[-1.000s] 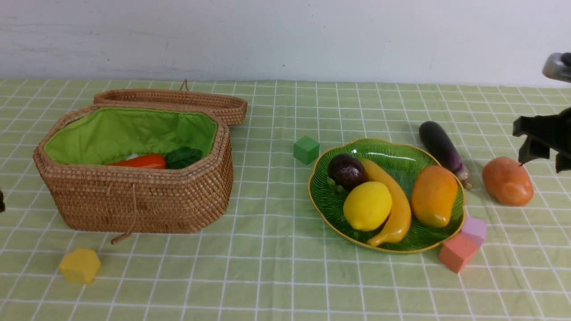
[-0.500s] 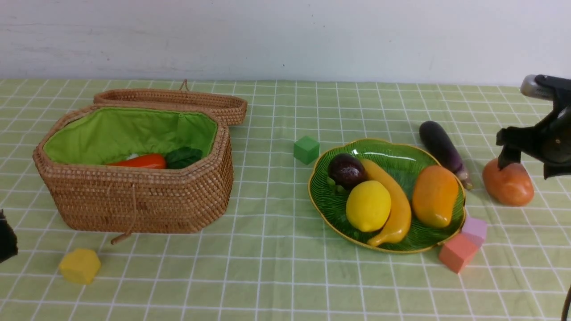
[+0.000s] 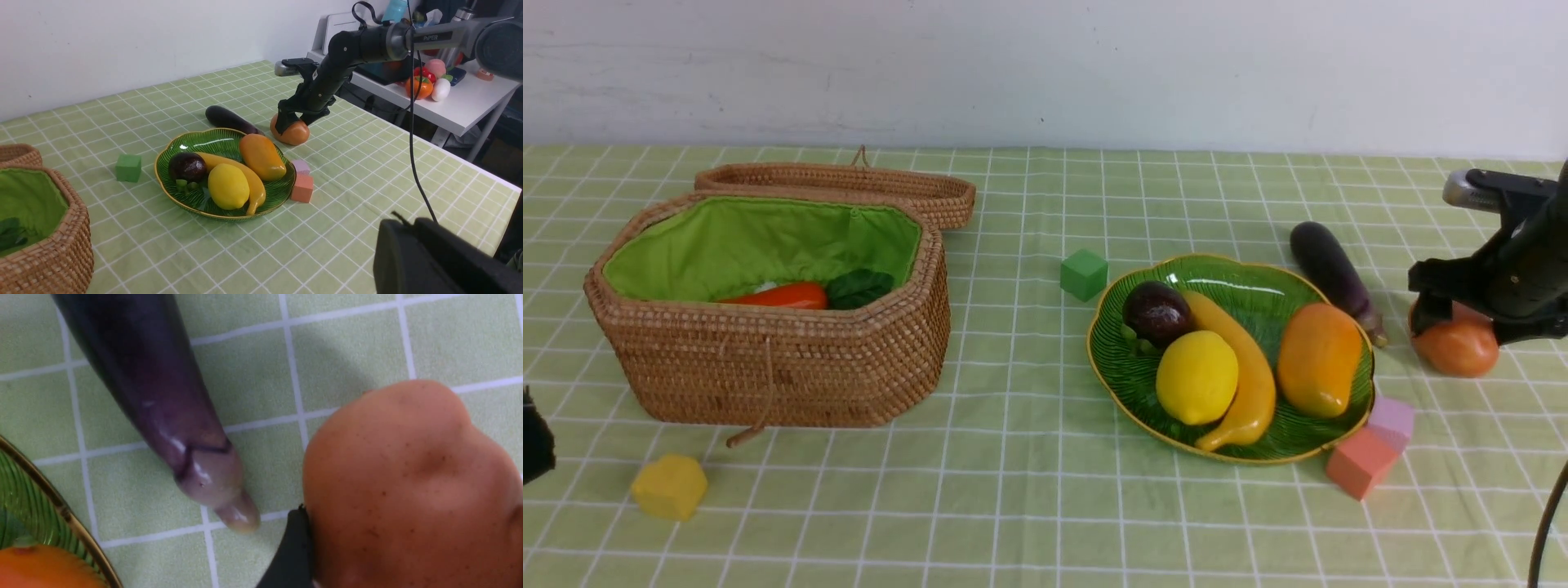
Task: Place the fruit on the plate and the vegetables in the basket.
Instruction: Use the right arm to grab a potato and put it into the left basket
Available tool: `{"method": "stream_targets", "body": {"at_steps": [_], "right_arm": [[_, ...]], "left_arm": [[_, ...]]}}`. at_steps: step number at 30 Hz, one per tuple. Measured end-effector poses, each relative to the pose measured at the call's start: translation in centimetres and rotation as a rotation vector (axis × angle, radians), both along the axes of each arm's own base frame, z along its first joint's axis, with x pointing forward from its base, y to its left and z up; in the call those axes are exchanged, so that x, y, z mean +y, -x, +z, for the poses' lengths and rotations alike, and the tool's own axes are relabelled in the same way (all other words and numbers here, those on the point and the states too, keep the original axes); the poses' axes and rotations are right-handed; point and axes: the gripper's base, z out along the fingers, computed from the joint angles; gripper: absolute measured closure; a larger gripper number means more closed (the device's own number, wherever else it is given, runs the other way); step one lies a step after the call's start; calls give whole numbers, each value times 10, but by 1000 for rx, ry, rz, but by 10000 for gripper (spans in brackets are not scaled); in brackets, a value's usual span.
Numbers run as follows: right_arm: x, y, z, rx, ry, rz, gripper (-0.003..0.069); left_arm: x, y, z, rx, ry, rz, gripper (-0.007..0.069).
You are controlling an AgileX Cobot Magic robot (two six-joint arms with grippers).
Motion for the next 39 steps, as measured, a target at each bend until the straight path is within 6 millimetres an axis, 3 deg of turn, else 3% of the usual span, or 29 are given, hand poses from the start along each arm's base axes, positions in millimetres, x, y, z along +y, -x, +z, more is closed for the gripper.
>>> {"method": "stream_targets", "body": {"at_steps": [14, 18, 23, 30, 34, 39], "right_arm": [[1, -1, 1, -2, -8, 8, 50], [3, 6, 12, 17, -19, 25, 50], [5, 15, 42, -30, -21, 30, 50], [14, 25, 51, 26, -65, 56, 50], [59, 36, 92, -67, -158, 166, 52], [183, 62, 168, -282, -289, 569, 53]], "left_arm": [[0, 0, 0, -19, -17, -2, 588], [0, 0, 0, -20, -18, -2, 588], [0, 0, 0, -38, -34, -5, 585], [0, 0, 0, -45, -41, -2, 585], [3, -3, 0, -81, -81, 33, 584], [11, -11, 2, -126, -100, 154, 583]]}}
